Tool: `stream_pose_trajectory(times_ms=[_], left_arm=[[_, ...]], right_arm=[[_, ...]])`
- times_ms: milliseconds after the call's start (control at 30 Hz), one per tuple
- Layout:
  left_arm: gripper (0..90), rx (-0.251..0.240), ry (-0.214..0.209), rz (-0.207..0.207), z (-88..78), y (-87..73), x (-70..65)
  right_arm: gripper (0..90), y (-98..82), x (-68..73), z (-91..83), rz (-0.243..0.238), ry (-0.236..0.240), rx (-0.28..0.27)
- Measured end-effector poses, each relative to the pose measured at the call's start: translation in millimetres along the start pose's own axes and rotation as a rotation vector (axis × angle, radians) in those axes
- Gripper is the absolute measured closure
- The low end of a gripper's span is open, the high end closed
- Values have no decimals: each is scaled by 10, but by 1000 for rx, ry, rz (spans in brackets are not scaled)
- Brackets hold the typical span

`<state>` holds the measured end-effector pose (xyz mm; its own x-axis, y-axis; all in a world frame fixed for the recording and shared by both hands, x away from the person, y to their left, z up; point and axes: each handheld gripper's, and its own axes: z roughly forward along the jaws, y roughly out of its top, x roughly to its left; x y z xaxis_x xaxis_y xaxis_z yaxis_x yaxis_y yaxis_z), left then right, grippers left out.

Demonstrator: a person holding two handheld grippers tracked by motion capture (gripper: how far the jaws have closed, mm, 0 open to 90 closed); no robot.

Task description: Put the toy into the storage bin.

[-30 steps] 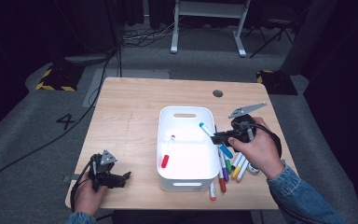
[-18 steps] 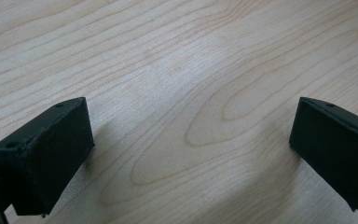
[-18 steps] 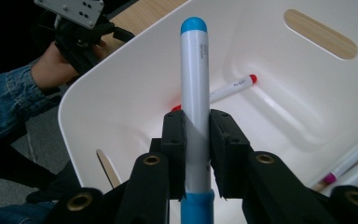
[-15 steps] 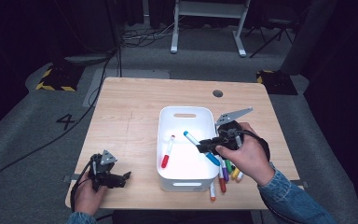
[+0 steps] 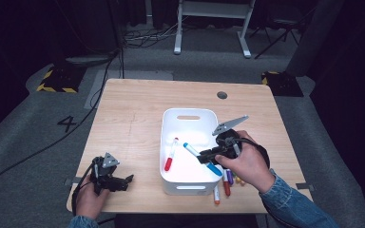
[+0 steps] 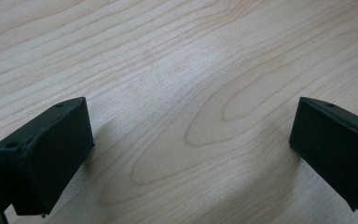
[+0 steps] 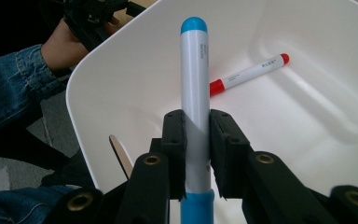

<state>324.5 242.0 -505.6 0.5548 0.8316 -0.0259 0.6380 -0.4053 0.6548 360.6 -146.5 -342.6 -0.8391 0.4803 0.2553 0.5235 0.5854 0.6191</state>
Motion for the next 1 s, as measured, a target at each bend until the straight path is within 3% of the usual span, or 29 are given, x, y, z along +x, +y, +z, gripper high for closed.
stream_pose_trajectory(times_ms=[167,200,233,267,500,867,933,1000], left_arm=[[0,0,0,0,0,0,0],[0,0,-1,0,0,0,0],[0,0,1,0,0,0,0],[0,0,0,0,0,0,0],[0,0,-1,-2,1,0,-1],[0,1,2,3,0,0,-3],[0,1,3,5,-1,0,-3],[0,1,3,5,-1,0,-4]], right_arm=[[768,-21,9,70,-18,1,20],[768,-26,19,80,-3,0,36],[768,-30,9,108,-21,8,29],[768,-36,18,120,-8,5,44],[768,-59,25,256,-57,-5,73],[763,-80,50,408,-82,-27,133],[655,-78,52,404,-80,-14,113],[611,-66,57,356,-71,-22,82]])
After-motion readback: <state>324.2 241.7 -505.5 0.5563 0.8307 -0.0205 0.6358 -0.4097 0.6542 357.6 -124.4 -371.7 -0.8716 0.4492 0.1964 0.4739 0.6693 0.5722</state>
